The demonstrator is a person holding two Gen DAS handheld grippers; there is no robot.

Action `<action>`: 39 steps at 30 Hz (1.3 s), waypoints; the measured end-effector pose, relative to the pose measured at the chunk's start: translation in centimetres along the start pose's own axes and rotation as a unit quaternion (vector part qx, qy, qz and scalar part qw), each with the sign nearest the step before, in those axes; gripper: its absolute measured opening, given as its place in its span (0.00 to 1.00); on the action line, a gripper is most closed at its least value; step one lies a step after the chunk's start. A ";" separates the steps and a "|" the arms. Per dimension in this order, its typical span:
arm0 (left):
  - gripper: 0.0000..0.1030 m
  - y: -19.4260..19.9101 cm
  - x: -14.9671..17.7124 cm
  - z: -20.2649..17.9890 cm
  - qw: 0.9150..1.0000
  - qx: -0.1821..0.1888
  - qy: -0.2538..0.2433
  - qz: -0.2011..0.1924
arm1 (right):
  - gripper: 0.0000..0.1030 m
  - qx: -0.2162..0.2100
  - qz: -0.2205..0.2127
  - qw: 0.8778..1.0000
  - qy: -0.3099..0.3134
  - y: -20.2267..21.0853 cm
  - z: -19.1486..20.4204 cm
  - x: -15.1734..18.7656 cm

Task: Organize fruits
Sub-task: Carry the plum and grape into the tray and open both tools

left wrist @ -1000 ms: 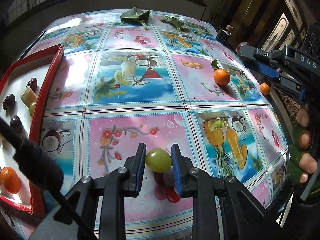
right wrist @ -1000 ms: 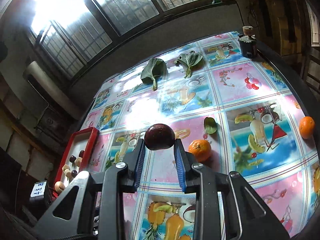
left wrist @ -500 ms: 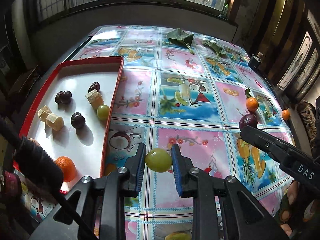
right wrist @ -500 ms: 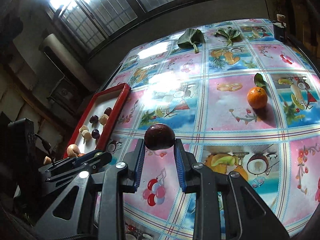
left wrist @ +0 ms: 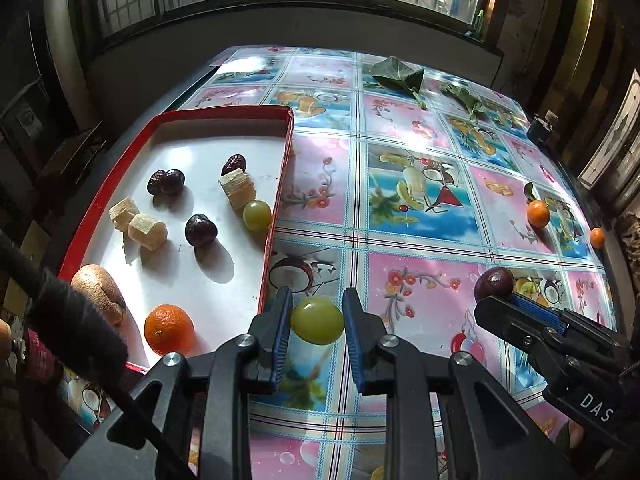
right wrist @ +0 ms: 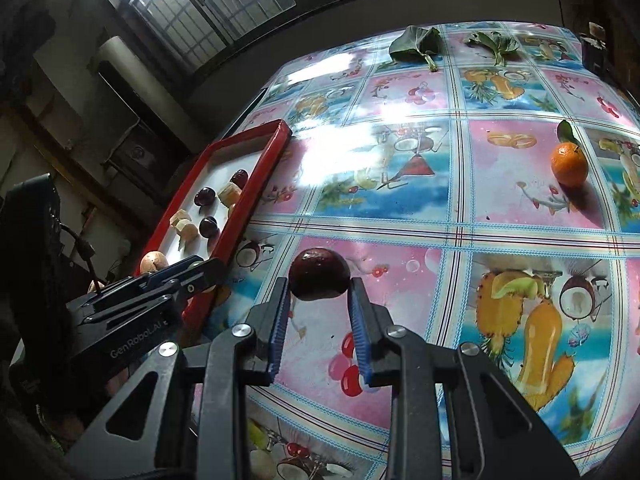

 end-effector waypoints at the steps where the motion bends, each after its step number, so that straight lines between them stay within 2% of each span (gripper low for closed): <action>1: 0.24 0.0 0.0 0.1 1.000 0.001 0.001 0.000 | 0.30 0.000 0.000 1.000 0.001 0.0 0.1 0.0; 24: 0.24 0.8 0.3 3.2 0.999 0.006 0.033 -0.004 | 0.30 0.005 0.024 0.999 0.032 -1.2 3.3 1.1; 29: 0.24 1.6 -0.5 5.6 0.998 0.001 0.055 -0.014 | 0.30 0.002 0.032 0.999 0.042 -2.0 4.5 0.6; 39: 0.24 3.2 -2.2 11.3 0.993 -0.032 0.106 -0.036 | 0.30 -0.017 0.022 0.997 0.065 -3.8 8.0 -2.6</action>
Point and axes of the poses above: each gripper's, at about its wrist camera, not at the fingertips, and y roughly against the way its jaws point, z to its left, x to its underside, the point moved 2 cm from there along -y, roughly the way its jaws point, and after that the axes turned 15 degrees about x, right-handed, at the moved point
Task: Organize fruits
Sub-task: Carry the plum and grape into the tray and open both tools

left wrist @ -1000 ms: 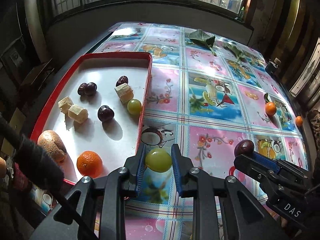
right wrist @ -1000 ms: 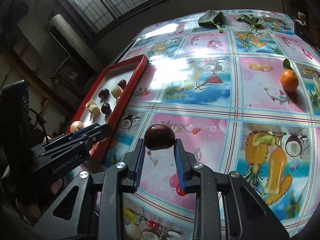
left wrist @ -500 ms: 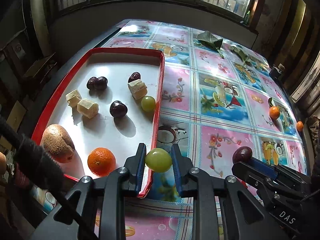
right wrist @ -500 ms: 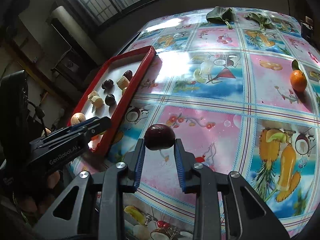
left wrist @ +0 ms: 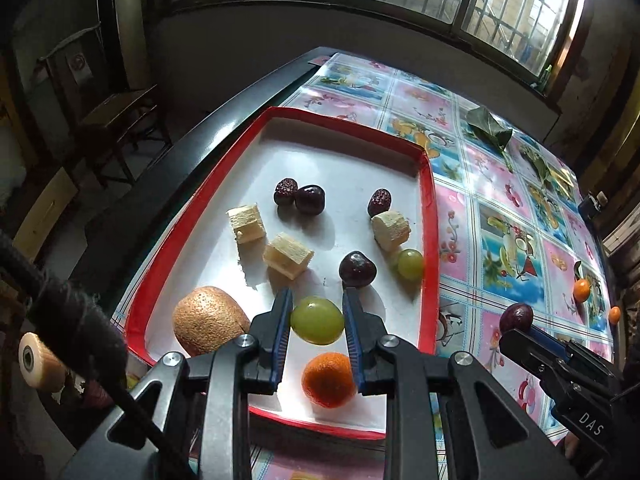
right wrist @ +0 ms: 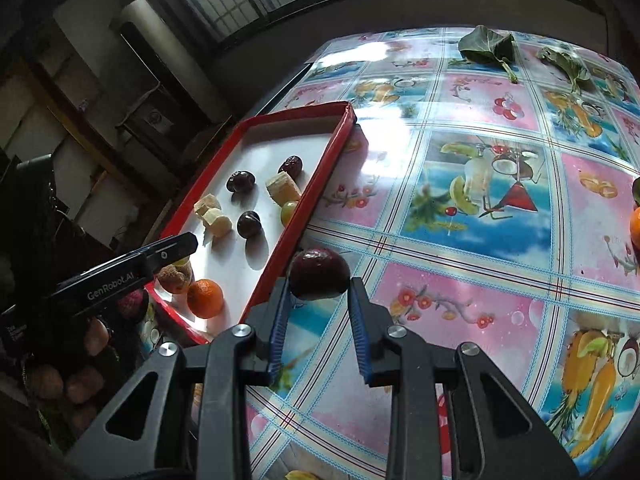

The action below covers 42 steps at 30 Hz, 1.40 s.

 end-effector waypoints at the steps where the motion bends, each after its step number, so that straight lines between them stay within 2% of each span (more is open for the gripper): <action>1: 0.24 -0.1 -0.3 0.3 1.000 0.001 0.003 0.000 | 0.30 -0.003 0.000 1.000 0.002 -0.2 0.3 -0.4; 11: 0.24 -1.7 -5.4 2.3 1.000 -0.025 0.010 -0.009 | 0.31 -0.013 -0.010 0.999 0.028 -3.3 4.2 -6.0; 20: 0.24 -4.8 -9.5 4.5 0.999 -0.032 0.039 0.008 | 0.31 0.017 -0.013 0.998 0.056 -7.6 6.3 -10.7; 32: 0.24 -10.4 -11.2 5.1 0.995 -0.063 0.047 0.057 | 0.31 0.042 0.015 0.997 0.060 -12.4 6.5 -13.3; 42: 0.25 -11.6 -10.9 5.6 0.993 -0.078 0.051 0.072 | 0.32 0.061 0.020 0.994 0.089 -14.1 7.4 -13.3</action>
Point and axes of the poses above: each gripper's, at about its wrist camera, not at the fingertips, and y roughly against the way its jaws point, z to its left, x to its underside, the point moved 2 cm from there along -y, roughly the way its jaws point, and after that the axes turned 15 degrees about x, right-handed, at the moved point
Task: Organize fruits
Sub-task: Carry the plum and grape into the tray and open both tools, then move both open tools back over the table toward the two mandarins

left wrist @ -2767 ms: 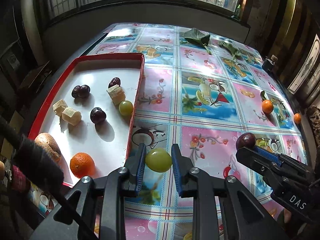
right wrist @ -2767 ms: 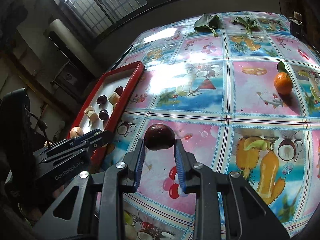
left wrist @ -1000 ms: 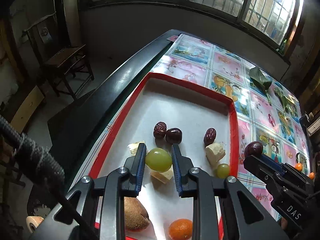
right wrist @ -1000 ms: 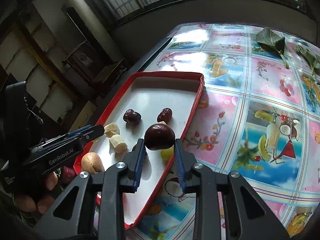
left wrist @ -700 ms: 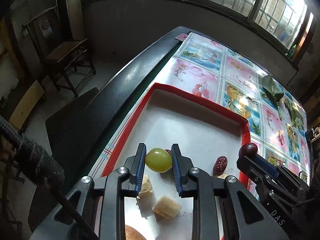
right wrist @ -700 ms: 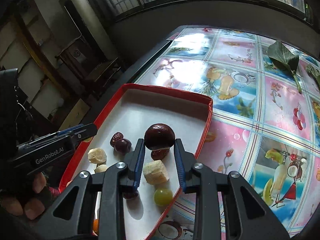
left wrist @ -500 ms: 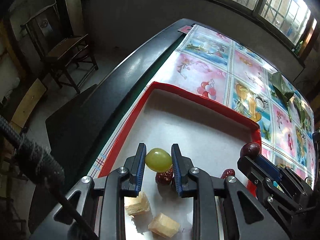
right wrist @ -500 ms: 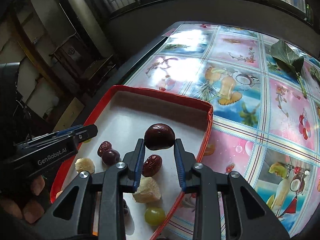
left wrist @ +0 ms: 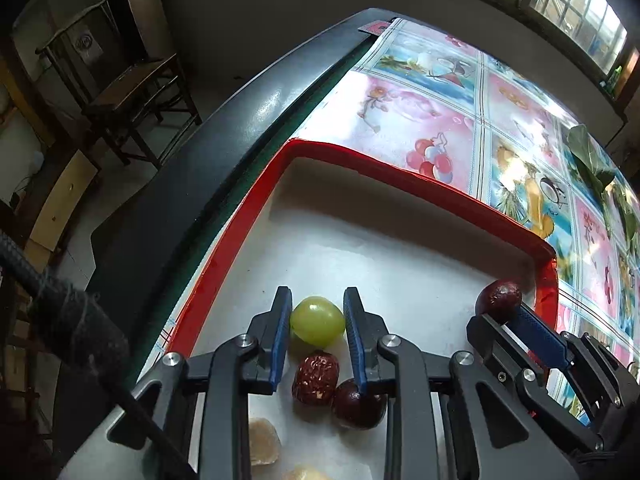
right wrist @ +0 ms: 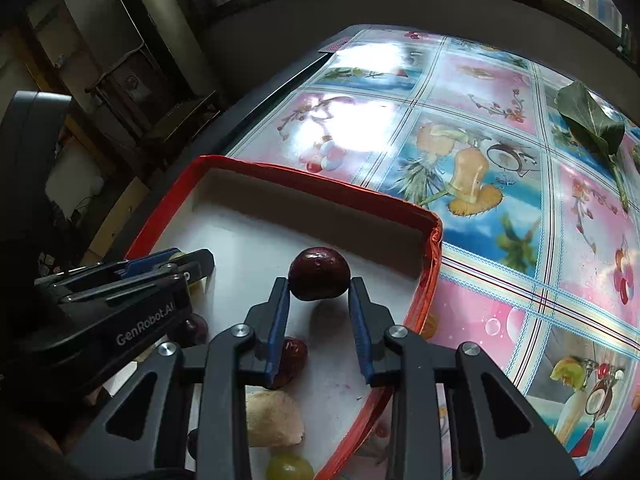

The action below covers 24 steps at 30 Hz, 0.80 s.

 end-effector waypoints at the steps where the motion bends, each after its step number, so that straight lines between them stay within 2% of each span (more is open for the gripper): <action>1: 0.26 0.0 0.0 0.0 1.000 0.001 0.000 0.001 | 0.32 0.004 -0.001 1.000 0.005 0.0 0.2 0.0; 6: 0.33 0.2 0.1 -0.4 1.000 0.006 0.006 0.004 | 0.38 -0.001 -0.002 1.000 0.001 0.2 -0.1 0.0; 8: 0.33 0.7 0.4 -0.5 1.000 0.007 0.006 -0.001 | 0.39 -0.007 -0.009 1.000 -0.007 0.9 -0.6 0.1; 19: 0.38 5.4 3.2 -3.5 0.998 0.017 -0.019 -0.049 | 0.40 -0.037 -0.037 0.997 -0.064 6.8 -4.8 3.9; 21: 0.49 6.3 3.9 -4.5 0.998 0.024 -0.028 -0.058 | 0.40 -0.038 -0.041 0.996 -0.074 7.9 -5.9 4.9; 24: 0.51 7.3 5.0 -6.0 0.996 0.038 -0.041 -0.066 | 0.41 -0.037 -0.044 0.995 -0.086 9.2 -7.4 6.6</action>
Point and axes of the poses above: each gripper's, at about its wrist camera, not at the fingertips, and y roughly against the way its jaws point, z to its left, x to its underside, the point moved 2 cm from there along -y, roughly the way its jaws point, and after that the axes turned 15 degrees about x, right-handed, at the moved point
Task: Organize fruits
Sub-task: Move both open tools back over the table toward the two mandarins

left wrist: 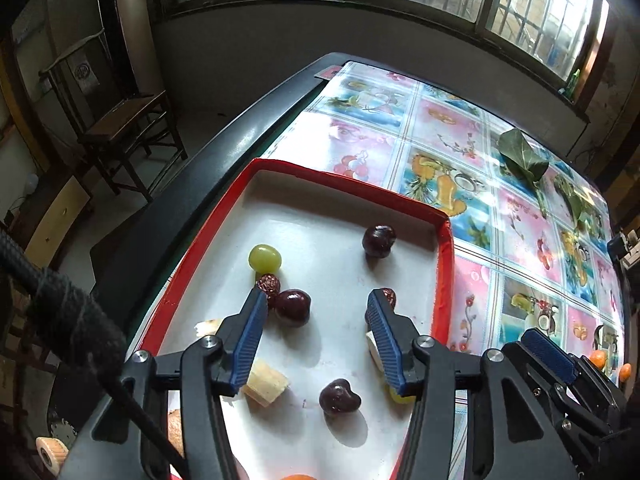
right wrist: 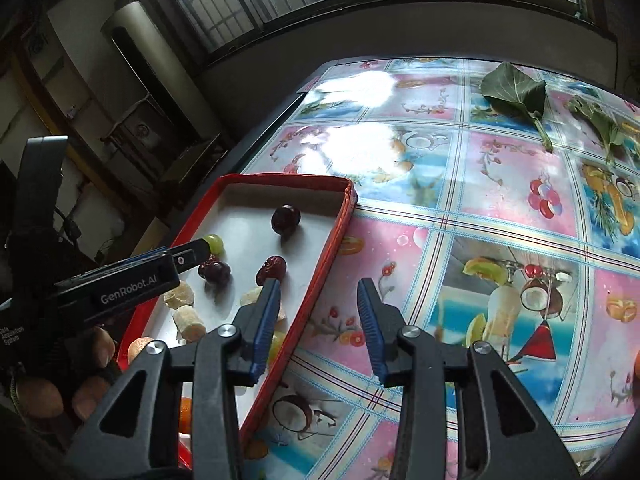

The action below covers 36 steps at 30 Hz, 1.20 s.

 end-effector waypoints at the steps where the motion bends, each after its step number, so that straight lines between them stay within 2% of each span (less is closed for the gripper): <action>1: 0.51 0.2 0.3 -0.6 1.000 0.006 -0.004 0.000 | 0.41 0.004 -0.002 1.000 -0.006 0.4 -0.7 0.4; 5: 0.51 0.7 2.0 -2.6 0.999 0.032 -0.007 0.006 | 0.41 0.019 -0.005 0.999 -0.030 1.8 -3.7 2.2; 11: 0.51 0.4 5.0 -6.6 0.997 0.065 -0.037 0.029 | 0.41 0.043 -0.001 0.996 -0.079 3.7 -8.8 5.0; 19: 0.51 0.0 7.2 -10.3 0.993 0.087 -0.065 0.051 | 0.41 0.077 -0.002 0.986 -0.146 6.0 -15.9 8.2; 26: 0.51 -0.2 8.9 -13.6 0.989 0.097 -0.092 0.065 | 0.41 0.105 -0.015 0.977 -0.183 8.3 -20.0 9.9; 31: 0.53 -0.7 9.9 -16.1 0.984 0.110 -0.118 0.075 | 0.41 0.141 -0.028 0.967 -0.210 9.6 -23.3 11.3; 36: 0.56 -1.3 11.1 -19.1 0.975 0.139 -0.152 0.086 | 0.41 0.180 -0.037 0.950 -0.254 10.9 -27.4 12.5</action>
Point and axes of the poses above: each gripper's, at about its wrist camera, not at the fingertips, and y roughly against the way its jaws point, z to its left, x to its underside, the point moved 2 cm from there along -y, roughly the way its jaws point, and after that the axes turned 15 degrees about x, right-handed, at the moved point
